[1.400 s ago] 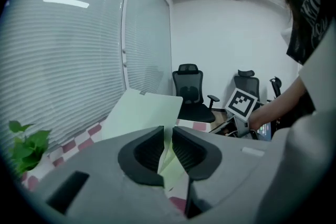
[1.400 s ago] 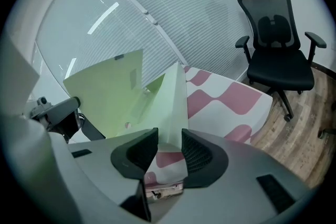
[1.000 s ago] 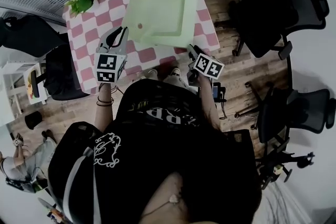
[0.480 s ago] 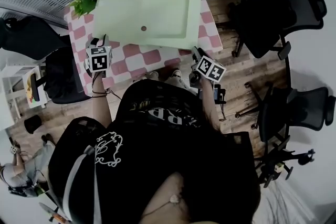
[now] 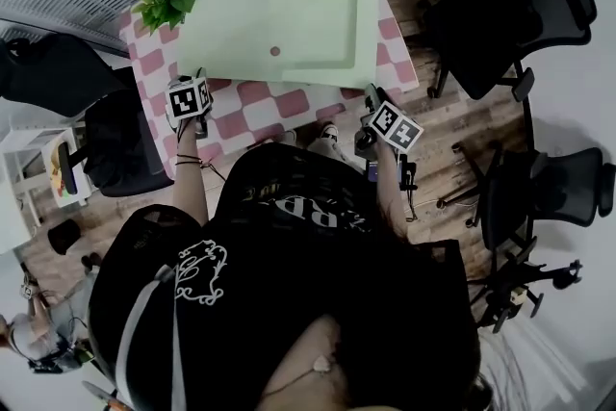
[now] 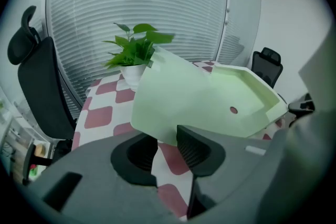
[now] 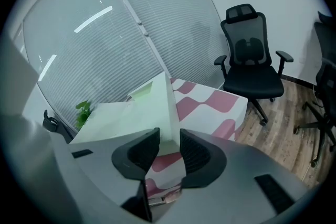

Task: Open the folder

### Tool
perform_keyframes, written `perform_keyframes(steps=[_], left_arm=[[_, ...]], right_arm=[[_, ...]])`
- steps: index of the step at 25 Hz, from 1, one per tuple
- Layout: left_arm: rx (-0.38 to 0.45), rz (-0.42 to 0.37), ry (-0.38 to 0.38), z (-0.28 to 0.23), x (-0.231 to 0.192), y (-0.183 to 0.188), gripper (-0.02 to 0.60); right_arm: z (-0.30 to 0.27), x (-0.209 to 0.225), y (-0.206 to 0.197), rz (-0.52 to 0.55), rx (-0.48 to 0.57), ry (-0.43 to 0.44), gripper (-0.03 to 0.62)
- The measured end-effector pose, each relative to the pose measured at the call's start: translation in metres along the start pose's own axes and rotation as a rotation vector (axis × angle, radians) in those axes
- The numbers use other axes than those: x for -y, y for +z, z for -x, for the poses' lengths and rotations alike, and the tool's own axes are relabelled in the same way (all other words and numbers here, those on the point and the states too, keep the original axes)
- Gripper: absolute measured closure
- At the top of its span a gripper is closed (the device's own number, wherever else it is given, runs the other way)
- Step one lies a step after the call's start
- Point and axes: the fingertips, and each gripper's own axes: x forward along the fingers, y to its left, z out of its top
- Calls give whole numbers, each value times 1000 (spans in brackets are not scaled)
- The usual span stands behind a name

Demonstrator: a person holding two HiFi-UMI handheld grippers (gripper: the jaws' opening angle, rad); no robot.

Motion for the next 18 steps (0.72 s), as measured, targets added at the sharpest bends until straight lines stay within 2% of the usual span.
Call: perform_keyframes(steps=[6,12,18], left_arm=[[14,57,-89,-8,-7,5,463],[113,108,-213,9,-7,17,436],[193,18,-273,28,3,30,420]], right_arm=[[9,-3,-7,4,9,-76,476],[26,-21,-13,17,29,-82,476],[41,-53,-3,35,88,-18,476]])
